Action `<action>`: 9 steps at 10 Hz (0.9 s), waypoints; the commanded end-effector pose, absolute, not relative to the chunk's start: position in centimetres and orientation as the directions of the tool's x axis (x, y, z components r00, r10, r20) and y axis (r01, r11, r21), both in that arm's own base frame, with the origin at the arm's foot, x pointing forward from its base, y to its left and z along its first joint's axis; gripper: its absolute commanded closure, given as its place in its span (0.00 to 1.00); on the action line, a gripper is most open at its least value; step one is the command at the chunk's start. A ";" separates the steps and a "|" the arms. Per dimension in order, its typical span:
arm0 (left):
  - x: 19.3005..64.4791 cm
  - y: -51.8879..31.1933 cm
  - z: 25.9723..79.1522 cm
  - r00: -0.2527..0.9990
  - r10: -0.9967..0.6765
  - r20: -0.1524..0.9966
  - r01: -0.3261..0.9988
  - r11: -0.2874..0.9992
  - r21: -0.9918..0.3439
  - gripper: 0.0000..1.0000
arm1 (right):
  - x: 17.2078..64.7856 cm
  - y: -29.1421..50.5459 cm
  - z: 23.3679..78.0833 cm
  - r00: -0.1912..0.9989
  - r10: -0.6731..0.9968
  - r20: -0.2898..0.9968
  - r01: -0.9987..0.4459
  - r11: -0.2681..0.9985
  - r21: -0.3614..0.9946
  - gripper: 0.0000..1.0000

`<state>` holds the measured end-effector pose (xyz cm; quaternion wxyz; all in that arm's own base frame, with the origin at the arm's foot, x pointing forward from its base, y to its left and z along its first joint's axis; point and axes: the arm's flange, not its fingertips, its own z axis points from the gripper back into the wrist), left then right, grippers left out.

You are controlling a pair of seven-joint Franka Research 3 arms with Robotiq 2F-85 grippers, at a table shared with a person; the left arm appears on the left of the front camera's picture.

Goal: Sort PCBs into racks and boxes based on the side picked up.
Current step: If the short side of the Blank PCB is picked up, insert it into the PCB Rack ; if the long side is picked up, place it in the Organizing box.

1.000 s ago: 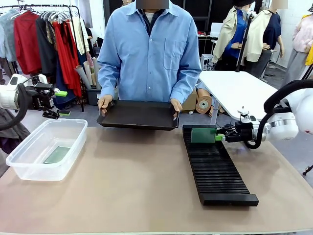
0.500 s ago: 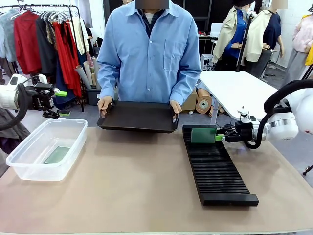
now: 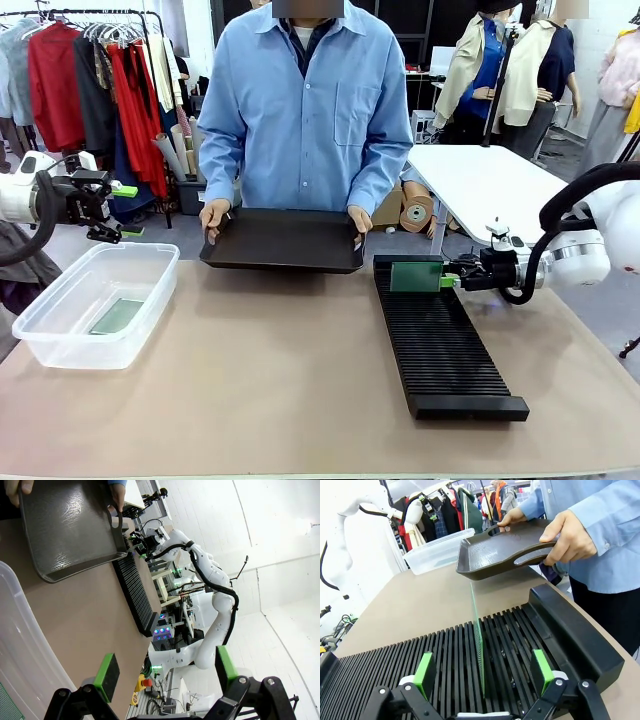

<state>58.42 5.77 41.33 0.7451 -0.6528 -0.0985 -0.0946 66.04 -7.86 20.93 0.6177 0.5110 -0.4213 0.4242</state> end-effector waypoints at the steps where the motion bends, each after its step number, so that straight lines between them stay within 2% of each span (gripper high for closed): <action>1: 58.4 5.9 41.5 0.962 -0.011 0.273 0.272 0.125 -0.954 0.00 | 65.9 -8.5 24.1 0.280 0.075 0.957 -0.954 0.131 0.269 0.00; 3: 58.4 5.9 41.5 0.962 -0.011 0.273 0.272 0.125 -0.954 0.00 | 65.6 -9.6 29.3 0.280 0.099 0.955 -0.951 0.164 0.262 0.00; 5: 58.4 5.9 41.5 0.962 -0.011 0.273 0.272 0.125 -0.954 0.00 | 64.2 -9.7 32.8 0.288 0.109 0.951 -0.952 0.145 0.271 0.00; 8: 58.4 5.9 41.5 0.962 -0.011 0.273 0.272 0.125 -0.954 0.00 | 59.4 -8.2 35.9 0.440 0.082 0.894 -0.894 0.130 0.429 0.00; 9: 58.4 5.9 41.5 0.962 -0.011 0.273 0.272 0.125 -0.954 0.00 | 57.9 -7.4 36.1 0.532 0.093 0.842 -0.847 0.073 0.527 0.00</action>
